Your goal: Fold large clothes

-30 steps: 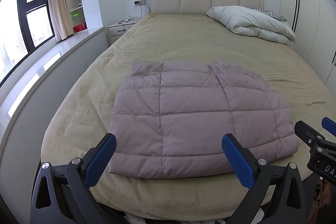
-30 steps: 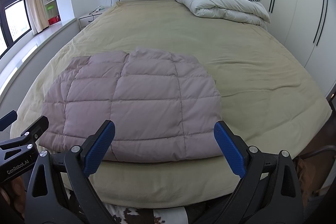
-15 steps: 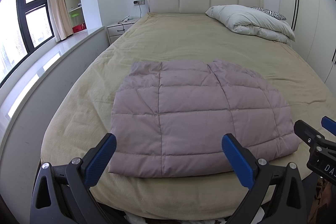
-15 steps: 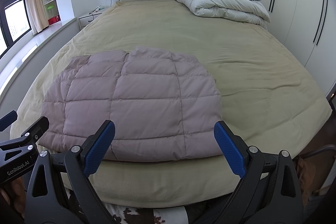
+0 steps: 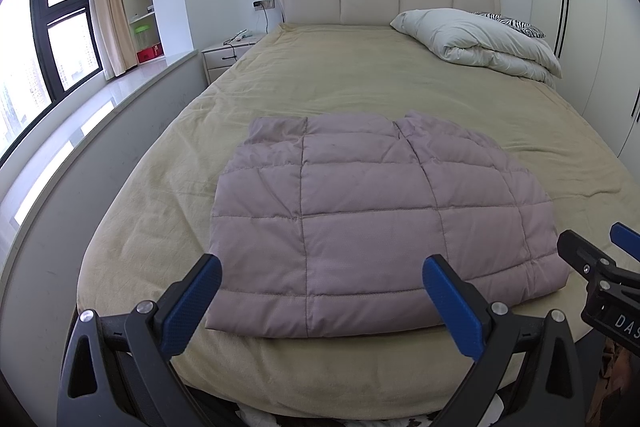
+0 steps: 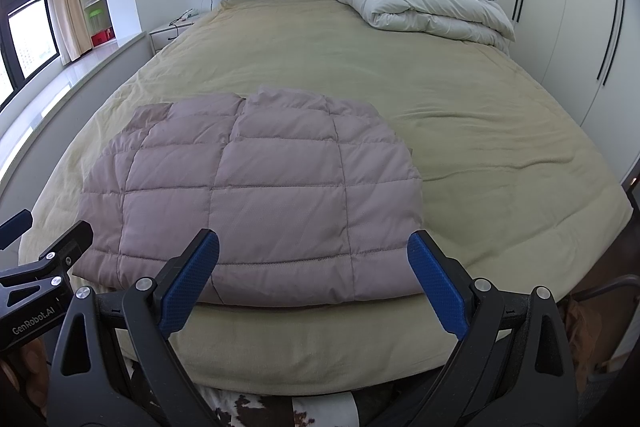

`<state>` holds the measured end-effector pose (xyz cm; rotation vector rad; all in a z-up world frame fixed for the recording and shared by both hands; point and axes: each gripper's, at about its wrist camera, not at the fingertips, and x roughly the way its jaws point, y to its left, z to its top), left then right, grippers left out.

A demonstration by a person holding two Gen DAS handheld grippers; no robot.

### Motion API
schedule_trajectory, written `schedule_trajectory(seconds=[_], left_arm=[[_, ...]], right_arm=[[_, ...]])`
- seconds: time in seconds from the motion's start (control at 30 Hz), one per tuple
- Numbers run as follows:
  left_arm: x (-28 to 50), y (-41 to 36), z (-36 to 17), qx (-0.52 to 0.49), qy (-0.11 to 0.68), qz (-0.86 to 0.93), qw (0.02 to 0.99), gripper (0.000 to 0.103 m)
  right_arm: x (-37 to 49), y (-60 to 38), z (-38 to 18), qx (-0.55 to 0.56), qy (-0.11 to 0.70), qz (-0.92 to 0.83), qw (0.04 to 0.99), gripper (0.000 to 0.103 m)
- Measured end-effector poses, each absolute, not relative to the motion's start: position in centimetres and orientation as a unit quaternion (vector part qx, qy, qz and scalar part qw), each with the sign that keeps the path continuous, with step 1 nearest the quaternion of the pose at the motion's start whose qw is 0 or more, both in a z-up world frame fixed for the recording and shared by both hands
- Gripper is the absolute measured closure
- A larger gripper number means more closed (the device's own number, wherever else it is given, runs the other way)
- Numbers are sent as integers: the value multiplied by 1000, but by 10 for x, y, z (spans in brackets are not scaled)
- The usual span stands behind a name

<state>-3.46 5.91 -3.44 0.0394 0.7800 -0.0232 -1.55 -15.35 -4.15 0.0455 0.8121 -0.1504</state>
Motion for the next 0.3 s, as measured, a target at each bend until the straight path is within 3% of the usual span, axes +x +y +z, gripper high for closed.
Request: schedule_trajectory(seconds=[0.3], left_arm=[[-32,66,-33,19,373,-14,927,0]], right_arm=[[-15,-154,-41,22,395,-73,916,7]])
